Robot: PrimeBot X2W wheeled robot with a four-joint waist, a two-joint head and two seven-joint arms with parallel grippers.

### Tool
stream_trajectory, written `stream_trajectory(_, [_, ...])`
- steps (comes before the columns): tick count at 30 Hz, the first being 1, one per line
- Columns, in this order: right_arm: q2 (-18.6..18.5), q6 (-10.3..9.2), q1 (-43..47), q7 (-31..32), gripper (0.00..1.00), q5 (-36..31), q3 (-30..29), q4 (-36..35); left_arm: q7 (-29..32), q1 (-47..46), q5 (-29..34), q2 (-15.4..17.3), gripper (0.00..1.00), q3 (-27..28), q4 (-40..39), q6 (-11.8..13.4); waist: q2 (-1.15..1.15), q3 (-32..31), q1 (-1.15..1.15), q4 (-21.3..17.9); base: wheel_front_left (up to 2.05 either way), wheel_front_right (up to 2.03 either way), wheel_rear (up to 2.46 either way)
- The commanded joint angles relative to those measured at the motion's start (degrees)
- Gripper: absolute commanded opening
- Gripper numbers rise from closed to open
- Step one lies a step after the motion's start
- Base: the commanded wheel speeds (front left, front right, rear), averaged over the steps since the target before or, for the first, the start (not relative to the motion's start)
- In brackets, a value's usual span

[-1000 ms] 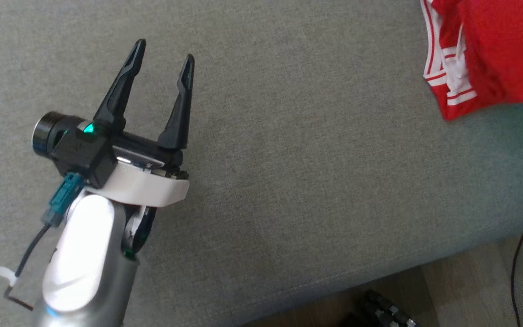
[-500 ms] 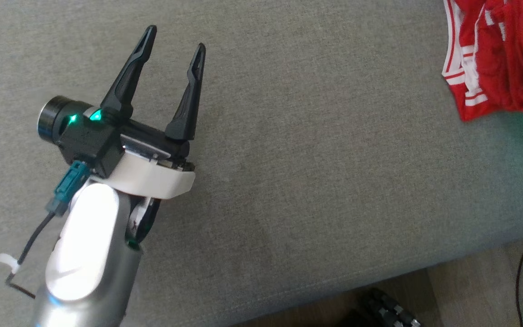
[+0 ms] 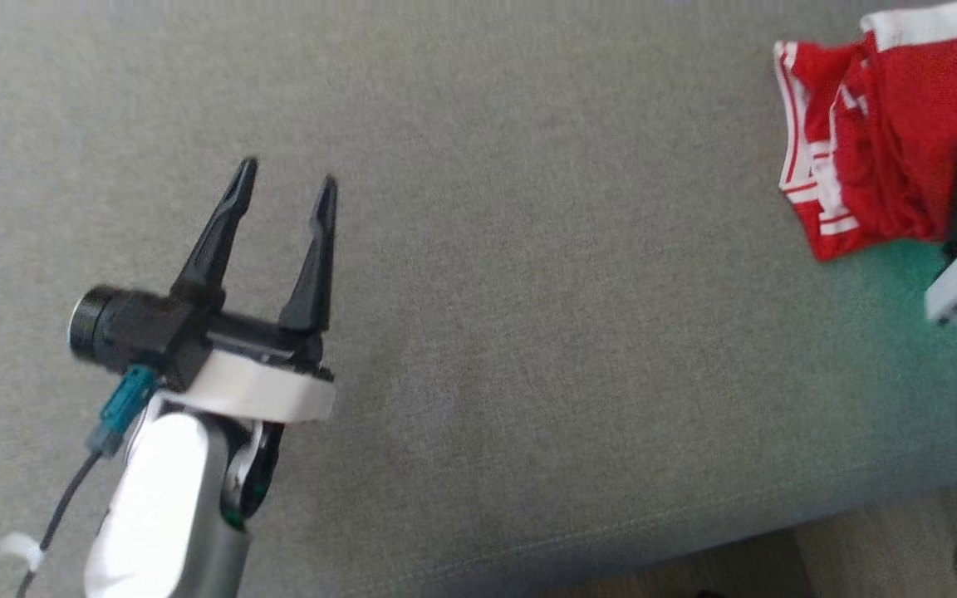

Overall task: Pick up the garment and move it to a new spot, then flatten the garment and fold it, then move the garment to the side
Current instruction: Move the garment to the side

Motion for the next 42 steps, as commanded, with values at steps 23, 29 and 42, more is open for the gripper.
stream_trajectory(23, [12.9, -0.05, 24.4, 5.1, 1.0, 2.7, 10.2, -37.4, -0.3, 12.3, -2.2, 1.4, 1.0, 9.4, 0.8, 5.6, 0.0, -15.7, 0.0, 11.7, 0.0, 0.0, 0.0])
stream_trajectory(29, [13.1, -0.05, 27.3, 4.9, 1.0, 3.0, 11.2, -37.1, 0.6, 15.1, -2.9, 2.0, 1.0, 9.8, 1.6, 6.1, 0.0, -18.4, 0.0, 12.0, 0.0, 0.0, 0.0])
stream_trajectory(42, [13.2, -0.05, 33.2, 4.5, 1.0, 3.9, 11.0, -36.9, 3.5, 19.4, -3.7, 3.0, 1.0, 8.4, 1.4, 5.5, 0.0, -22.5, 0.0, 11.6, 0.0, 0.0, 0.0])
